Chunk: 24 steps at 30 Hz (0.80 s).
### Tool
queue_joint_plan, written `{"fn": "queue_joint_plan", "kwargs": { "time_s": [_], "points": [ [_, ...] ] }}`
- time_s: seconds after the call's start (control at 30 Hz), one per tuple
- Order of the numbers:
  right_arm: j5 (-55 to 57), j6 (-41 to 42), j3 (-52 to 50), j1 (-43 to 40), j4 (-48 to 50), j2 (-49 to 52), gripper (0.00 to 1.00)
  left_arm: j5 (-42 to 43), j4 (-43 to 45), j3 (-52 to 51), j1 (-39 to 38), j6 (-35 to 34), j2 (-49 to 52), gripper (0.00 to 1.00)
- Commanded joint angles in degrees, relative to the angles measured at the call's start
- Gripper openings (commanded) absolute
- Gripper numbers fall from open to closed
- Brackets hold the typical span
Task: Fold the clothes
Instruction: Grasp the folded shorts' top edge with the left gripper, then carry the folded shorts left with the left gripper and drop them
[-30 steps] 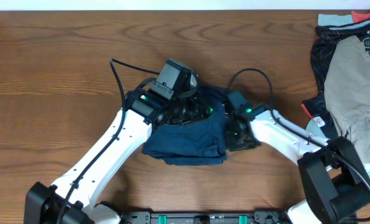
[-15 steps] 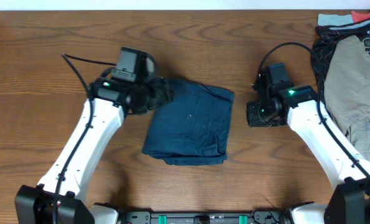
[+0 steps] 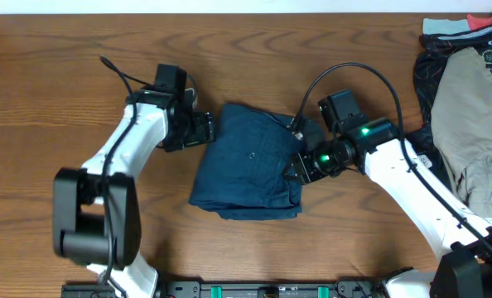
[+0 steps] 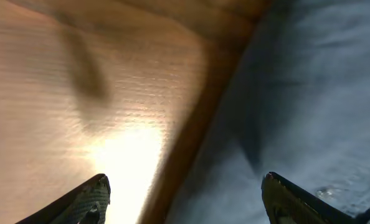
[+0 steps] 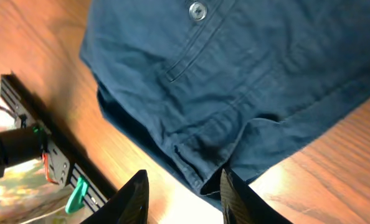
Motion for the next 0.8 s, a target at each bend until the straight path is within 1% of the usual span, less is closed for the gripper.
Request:
{"fn": "queue_joint_plan", "kwargs": {
  "time_s": [0.0, 0.07, 0.13, 0.2, 0.27, 0.3, 0.33, 0.37, 0.4, 0.53, 0.6, 0.67, 0.77],
  "points": [
    [0.26, -1.31, 0.37, 1.20, -0.02, 0.04, 0.37, 9.66, 0.26, 0.87, 0.13, 4.00, 3.34, 0.78],
    [0.33, -1.29, 0.37, 1.22, -0.02, 0.04, 0.37, 14.56, 0.39, 0.83, -0.17, 4.66, 5.53, 0.78],
    [0.33, -1.27, 0.37, 1.22, 0.02, 0.04, 0.38, 17.03, 0.35, 0.83, -0.70, 5.68, 7.74, 0.77],
    [0.35, -1.07, 0.37, 1.22, 0.00, 0.04, 0.38, 17.18, 0.31, 0.81, -1.36, 5.92, 9.94, 0.70],
    [0.35, -0.79, 0.37, 1.16, -0.07, 0.04, 0.38, 17.09, 0.33, 0.81, -1.68, 5.92, 11.78, 0.56],
    [0.35, -0.66, 0.37, 1.16, -0.22, 0.04, 0.38, 17.09, 0.37, 0.81, -1.77, 5.95, 12.35, 0.44],
    [0.37, -0.66, 0.37, 1.18, -0.48, 0.04, 0.38, 16.94, 0.42, 0.81, -1.75, 6.14, 12.79, 0.29],
    [0.37, -0.66, 0.37, 1.18, -0.74, 0.04, 0.38, 16.85, 0.52, 0.81, -1.57, 6.60, 12.85, 0.09],
    [0.37, -0.66, 0.37, 1.18, -0.92, 0.04, 0.38, 16.48, 0.61, 0.83, -1.29, 6.75, 12.85, 0.06],
    [1.07, -0.50, 0.37, 1.14, -1.09, 0.04, 0.38, 16.00, 0.79, 1.07, 1.44, 6.64, 11.80, 0.06],
    [1.95, 0.22, 0.37, 1.14, -1.29, 0.04, 0.38, 13.97, 0.70, 1.25, 3.93, 5.81, 10.75, 0.06],
    [2.10, 0.22, 0.37, 1.11, -1.51, 0.04, 0.38, 11.69, 0.59, 1.46, 7.19, 5.77, 9.05, 0.06],
    [3.37, 0.22, 0.37, 1.11, -1.88, 0.04, 0.38, 7.87, 0.61, 2.12, 13.79, 3.80, 5.20, 0.06]
  ]
}}
